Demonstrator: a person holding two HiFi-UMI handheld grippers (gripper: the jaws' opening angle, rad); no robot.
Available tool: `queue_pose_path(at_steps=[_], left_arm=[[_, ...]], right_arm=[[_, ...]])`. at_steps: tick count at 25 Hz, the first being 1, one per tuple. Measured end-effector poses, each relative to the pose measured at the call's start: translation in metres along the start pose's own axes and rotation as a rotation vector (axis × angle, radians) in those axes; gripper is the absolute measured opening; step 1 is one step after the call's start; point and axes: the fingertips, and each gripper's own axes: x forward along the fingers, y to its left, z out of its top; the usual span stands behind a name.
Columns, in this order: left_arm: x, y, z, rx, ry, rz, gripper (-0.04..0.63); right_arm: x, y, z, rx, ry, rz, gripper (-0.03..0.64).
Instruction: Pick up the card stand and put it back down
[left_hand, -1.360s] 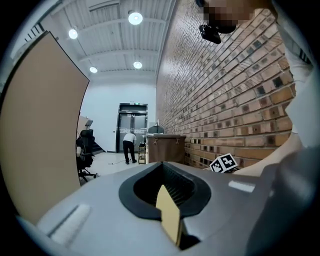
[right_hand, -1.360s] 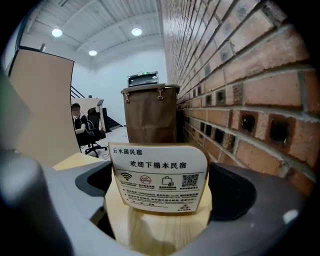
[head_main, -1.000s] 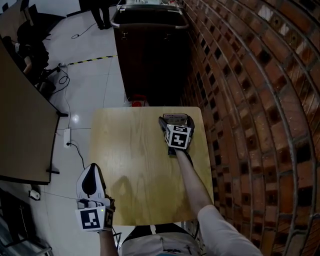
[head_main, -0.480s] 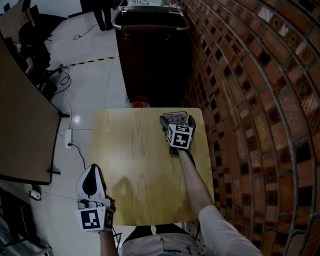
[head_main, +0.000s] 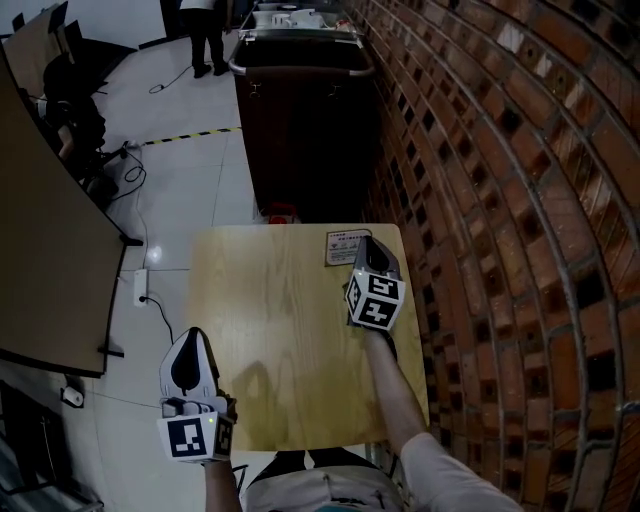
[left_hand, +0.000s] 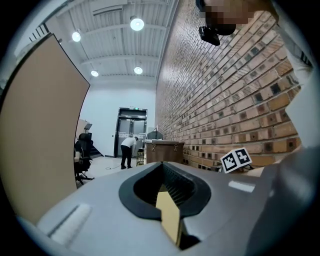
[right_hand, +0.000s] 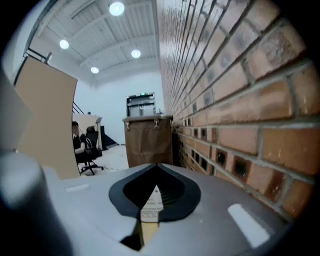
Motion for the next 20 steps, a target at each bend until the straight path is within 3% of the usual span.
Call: queue_pose_path(at_steps=[5,9,14,20], left_arm=[[-0.01,-0.019,0.027,-0.009,-0.068,-0.045,0.005],[-0.028,-0.043,0.055,-0.012,-0.143,-0.107,0.005],[-0.042,-0.065,0.087,-0.01,-0.238,-0.161,0.005],[-0.051,-0.078,0.108,0.021,-0.279,-0.199,0.005]], right_arm=[[-0.108,0.034,0.098,0.069,-0.269,0.167,0.0],[-0.219,0.061,0.141,0.09,-0.391,0.296,0.0],[-0.308,0.062,0.145,0.136,-0.456,0.279,0.0],[-0.326,0.065,0.147,0.11,-0.479,0.275,0.0]])
